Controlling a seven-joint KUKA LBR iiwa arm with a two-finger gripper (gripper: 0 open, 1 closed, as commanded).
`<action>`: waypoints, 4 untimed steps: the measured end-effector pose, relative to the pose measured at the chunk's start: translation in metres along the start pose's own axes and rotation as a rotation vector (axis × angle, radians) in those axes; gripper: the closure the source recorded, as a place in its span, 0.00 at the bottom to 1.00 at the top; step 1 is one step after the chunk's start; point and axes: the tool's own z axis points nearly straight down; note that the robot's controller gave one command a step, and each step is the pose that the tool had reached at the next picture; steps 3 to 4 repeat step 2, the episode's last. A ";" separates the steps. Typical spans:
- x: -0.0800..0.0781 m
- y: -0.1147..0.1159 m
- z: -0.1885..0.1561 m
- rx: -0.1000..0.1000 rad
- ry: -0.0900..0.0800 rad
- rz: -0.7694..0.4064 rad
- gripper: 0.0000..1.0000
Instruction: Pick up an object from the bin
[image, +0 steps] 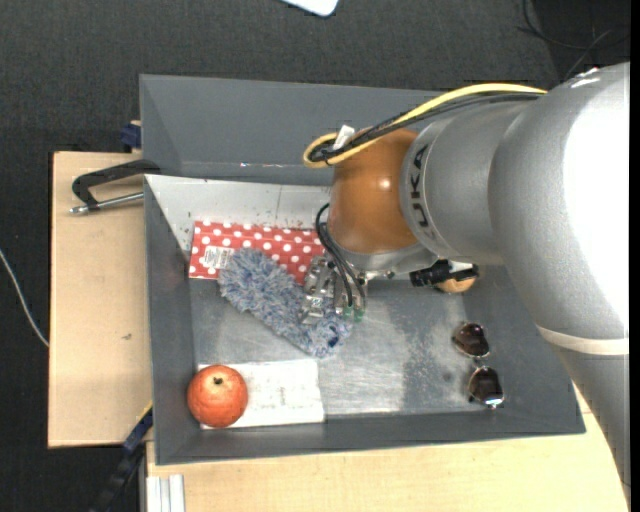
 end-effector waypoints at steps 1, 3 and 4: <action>0.001 0.000 -0.018 0.001 0.002 -0.012 1.00; 0.000 0.000 -0.040 0.000 0.000 -0.010 1.00; 0.000 0.000 -0.040 0.000 0.000 -0.010 1.00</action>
Offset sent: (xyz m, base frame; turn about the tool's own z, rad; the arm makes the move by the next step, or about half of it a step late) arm 0.0001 0.0000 0.0262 0.0000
